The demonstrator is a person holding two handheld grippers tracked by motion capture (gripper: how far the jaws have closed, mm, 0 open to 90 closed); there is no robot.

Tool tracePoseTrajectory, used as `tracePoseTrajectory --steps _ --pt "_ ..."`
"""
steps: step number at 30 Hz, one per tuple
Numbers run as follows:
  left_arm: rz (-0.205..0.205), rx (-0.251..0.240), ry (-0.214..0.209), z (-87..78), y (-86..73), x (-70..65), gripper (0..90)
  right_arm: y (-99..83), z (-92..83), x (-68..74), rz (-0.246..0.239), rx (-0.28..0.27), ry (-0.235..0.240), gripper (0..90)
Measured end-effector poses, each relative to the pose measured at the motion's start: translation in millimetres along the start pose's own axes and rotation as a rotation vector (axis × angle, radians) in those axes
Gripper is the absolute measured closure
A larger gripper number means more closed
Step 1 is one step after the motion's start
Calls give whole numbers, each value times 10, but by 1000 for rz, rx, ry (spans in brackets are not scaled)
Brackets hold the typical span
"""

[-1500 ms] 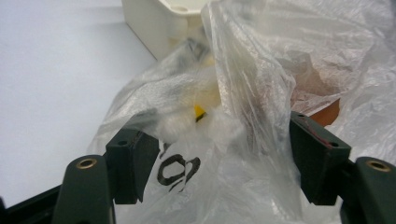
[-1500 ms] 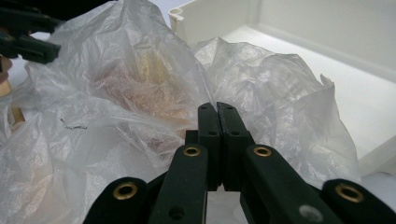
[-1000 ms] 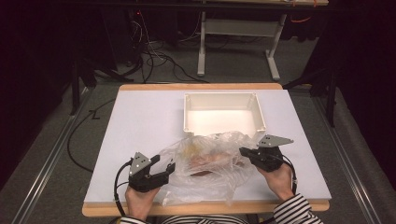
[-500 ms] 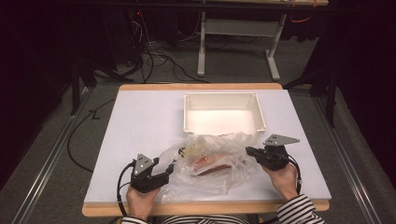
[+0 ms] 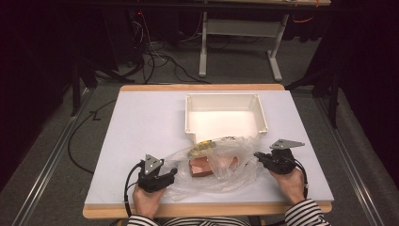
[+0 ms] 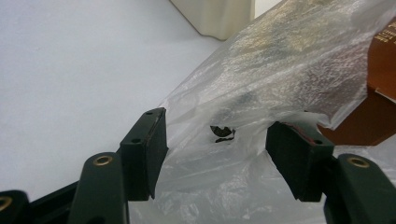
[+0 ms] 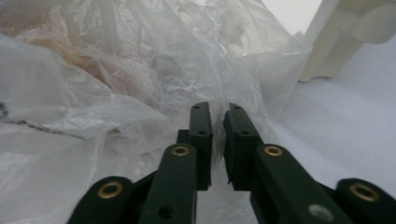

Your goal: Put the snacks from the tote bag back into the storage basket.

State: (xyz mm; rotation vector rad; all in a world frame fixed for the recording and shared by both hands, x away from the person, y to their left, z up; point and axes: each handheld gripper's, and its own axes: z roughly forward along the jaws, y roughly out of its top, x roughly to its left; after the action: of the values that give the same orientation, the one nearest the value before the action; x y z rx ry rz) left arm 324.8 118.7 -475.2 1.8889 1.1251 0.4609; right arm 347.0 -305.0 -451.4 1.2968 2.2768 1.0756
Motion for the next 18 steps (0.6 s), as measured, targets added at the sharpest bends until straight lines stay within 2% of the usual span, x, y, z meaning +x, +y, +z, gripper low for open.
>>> tracePoseTrajectory --steps 4,12,15,18 --pt "3 -7 3 4 -15 -11 388 53 -77 59 -9 -53 17 684" --pt "13 -4 6 38 -35 -31 387 248 -396 290 -72 -197 58 575" --pt "17 1 6 55 -38 -40 387 316 -455 444 -124 -217 98 550" --pt "20 2 8 66 -40 -49 387 365 -431 587 -168 -213 140 505"
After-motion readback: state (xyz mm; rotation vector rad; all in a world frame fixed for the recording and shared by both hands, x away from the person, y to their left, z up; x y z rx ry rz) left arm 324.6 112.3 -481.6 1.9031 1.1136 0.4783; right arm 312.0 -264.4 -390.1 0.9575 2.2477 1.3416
